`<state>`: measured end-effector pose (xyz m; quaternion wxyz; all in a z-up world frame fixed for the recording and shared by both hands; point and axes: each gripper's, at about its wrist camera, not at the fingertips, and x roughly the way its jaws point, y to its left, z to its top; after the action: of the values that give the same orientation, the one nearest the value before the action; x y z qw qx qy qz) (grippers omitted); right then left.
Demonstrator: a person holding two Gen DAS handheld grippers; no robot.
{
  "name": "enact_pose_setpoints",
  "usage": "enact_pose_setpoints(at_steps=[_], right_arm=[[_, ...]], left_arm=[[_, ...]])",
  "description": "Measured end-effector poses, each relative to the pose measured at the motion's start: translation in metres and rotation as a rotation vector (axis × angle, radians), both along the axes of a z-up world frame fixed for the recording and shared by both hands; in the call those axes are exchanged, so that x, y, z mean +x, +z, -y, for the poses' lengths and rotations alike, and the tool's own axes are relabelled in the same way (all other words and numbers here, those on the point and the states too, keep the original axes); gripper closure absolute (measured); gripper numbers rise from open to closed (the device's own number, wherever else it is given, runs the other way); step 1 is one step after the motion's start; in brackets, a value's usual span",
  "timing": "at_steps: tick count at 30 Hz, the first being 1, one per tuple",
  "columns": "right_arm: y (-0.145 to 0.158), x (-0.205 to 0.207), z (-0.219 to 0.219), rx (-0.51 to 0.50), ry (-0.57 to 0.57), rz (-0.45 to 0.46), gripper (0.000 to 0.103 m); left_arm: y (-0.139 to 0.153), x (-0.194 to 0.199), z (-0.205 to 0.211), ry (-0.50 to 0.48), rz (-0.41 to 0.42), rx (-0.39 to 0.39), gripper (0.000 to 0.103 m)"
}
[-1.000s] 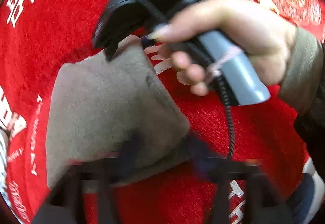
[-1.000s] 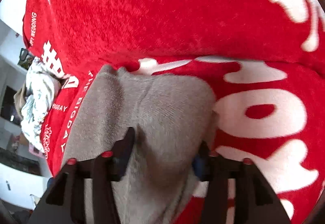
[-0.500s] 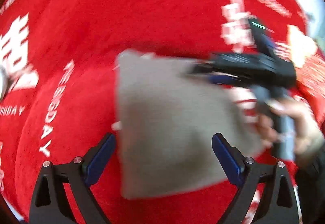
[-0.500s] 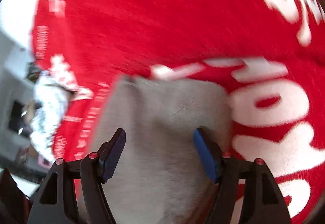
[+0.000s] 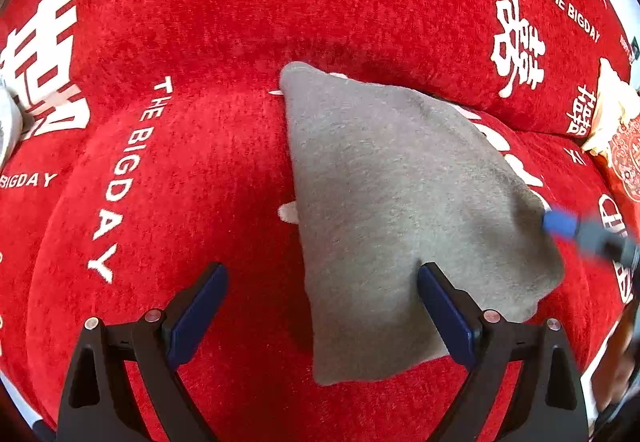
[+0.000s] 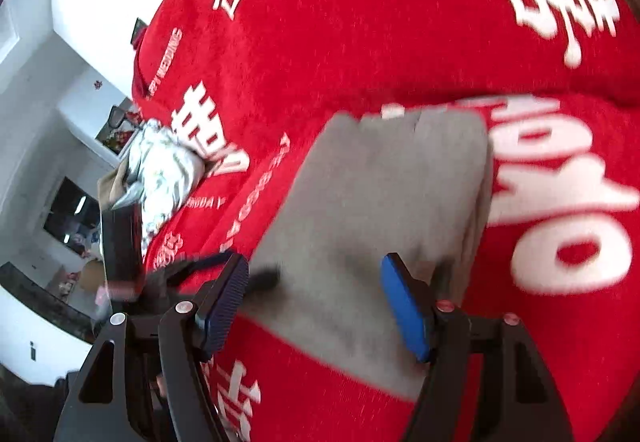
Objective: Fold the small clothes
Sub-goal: 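Open both grippers and release the sweater onto the sofa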
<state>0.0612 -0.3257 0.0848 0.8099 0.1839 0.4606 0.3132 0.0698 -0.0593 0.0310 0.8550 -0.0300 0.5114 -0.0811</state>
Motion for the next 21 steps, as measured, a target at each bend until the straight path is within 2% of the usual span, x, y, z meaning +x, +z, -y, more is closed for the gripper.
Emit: enact_pose_setpoints(at_steps=[4,7,10,14,15,16,18,21], right_arm=[[-0.03,-0.009,0.003,-0.088,-0.068,-0.063,0.031],[-0.039,-0.013,0.016,-0.037,-0.102,-0.073,0.031],[-0.041,-0.016,0.017,-0.049,-0.107,-0.058,0.031],[-0.033,-0.024,0.02,-0.116,-0.129,-0.045,0.031],[-0.029,-0.027,0.02,-0.156,-0.153,-0.036,0.028],[-0.024,-0.03,0.021,-0.221,-0.19,-0.024,0.021],[-0.012,-0.038,0.03,-0.339,-0.251,0.019,0.021],[-0.002,-0.036,0.05,-0.346,-0.307,0.02,0.021]], left_arm=[[-0.002,-0.002,-0.002,0.0,0.009,0.019,0.007],[-0.003,-0.004,0.0,-0.005,0.019,0.043,0.007],[-0.008,-0.007,0.0,-0.013,0.024,0.066,0.007],[-0.006,-0.012,-0.003,-0.03,0.029,0.089,0.007],[-0.001,-0.015,-0.005,-0.034,0.041,0.095,0.007],[0.004,-0.017,-0.006,-0.037,0.058,0.104,0.007],[0.015,-0.02,-0.011,-0.044,0.101,0.127,0.007],[0.027,-0.008,-0.022,-0.029,0.119,0.112,0.007]])
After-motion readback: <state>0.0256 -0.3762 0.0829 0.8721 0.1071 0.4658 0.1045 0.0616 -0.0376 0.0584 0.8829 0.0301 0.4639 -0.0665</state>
